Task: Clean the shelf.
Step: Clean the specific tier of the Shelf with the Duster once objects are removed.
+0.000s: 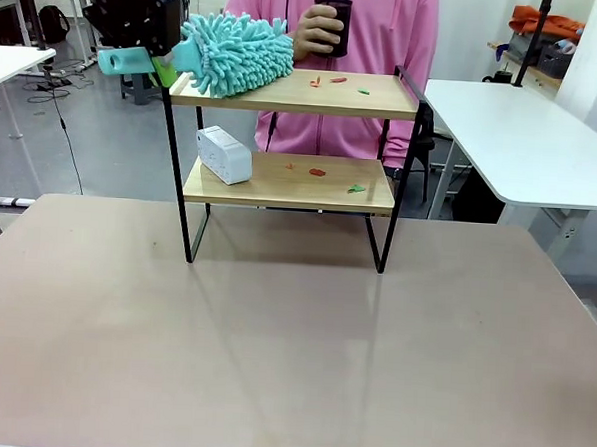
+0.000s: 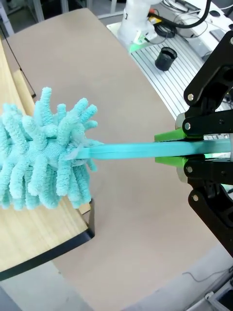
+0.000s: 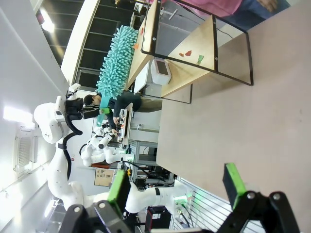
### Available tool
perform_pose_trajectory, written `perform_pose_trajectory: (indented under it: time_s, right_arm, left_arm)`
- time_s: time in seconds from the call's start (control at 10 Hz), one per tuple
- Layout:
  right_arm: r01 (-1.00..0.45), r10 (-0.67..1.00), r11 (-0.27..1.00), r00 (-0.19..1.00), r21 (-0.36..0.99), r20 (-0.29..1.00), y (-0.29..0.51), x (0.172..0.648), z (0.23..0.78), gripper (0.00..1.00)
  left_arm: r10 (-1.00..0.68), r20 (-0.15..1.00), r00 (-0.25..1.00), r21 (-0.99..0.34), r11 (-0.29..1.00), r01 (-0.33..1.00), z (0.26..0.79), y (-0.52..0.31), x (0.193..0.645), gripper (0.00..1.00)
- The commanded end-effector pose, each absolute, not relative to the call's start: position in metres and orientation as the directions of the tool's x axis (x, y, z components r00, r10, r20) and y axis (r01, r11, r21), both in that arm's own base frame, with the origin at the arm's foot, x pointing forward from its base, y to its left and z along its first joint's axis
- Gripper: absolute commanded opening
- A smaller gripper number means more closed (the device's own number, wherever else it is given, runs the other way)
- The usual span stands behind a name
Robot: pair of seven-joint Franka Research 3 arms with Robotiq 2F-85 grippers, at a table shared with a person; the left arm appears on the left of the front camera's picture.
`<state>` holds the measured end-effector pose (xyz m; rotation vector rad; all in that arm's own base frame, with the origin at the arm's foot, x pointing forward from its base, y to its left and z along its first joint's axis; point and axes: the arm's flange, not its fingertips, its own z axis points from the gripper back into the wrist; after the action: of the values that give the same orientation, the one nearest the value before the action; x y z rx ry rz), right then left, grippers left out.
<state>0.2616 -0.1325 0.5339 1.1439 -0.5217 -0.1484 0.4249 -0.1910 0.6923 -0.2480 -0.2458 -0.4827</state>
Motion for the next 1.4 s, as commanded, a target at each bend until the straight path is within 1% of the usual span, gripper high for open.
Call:
perform_pose_trajectory:
  time_s: [0.0,0.3,0.5,0.7,0.9,1.0,1.1,1.3]
  right_arm:
    - [-0.181,-0.372,0.408,0.862,0.895,0.344,-0.131,0.264,0.535,1.00]
    - [-0.181,-0.372,0.408,0.862,0.895,0.344,-0.131,0.264,0.535,1.00]
    - [-0.181,-0.372,0.408,0.862,0.895,0.344,-0.131,0.264,0.535,1.00]
    - [-0.181,-0.372,0.408,0.862,0.895,0.344,-0.131,0.264,0.535,1.00]
    - [-0.181,-0.372,0.408,0.862,0.895,0.344,-0.131,0.264,0.535,1.00]
    - [-0.181,-0.372,0.408,0.862,0.895,0.344,-0.131,0.264,0.535,1.00]
    - [-0.181,-0.372,0.408,0.862,0.895,0.344,-0.131,0.264,0.535,1.00]
    - [-0.181,-0.372,0.408,0.862,0.895,0.344,-0.131,0.264,0.535,1.00]
  left_arm:
    - [-0.425,0.313,0.849,-0.159,0.858,0.488,0.695,-0.210,0.436,0.00]
    - [-0.476,0.314,0.822,-0.123,0.838,0.532,0.690,-0.240,0.444,0.00]
    - [-0.509,0.323,0.798,-0.131,0.811,0.570,0.693,-0.252,0.445,0.00]
    - [-0.571,0.318,0.757,-0.153,0.757,0.635,0.694,-0.258,0.442,0.00]
    - [-0.654,0.276,0.704,-0.162,0.691,0.705,0.691,-0.257,0.440,0.00]
    - [-0.675,0.251,0.694,-0.174,0.673,0.718,0.691,-0.254,0.439,0.00]
    - [-0.706,0.245,0.665,-0.196,0.636,0.747,0.692,-0.250,0.436,0.00]
    - [-0.769,0.249,0.589,-0.285,0.523,0.803,0.699,-0.236,0.428,0.00]
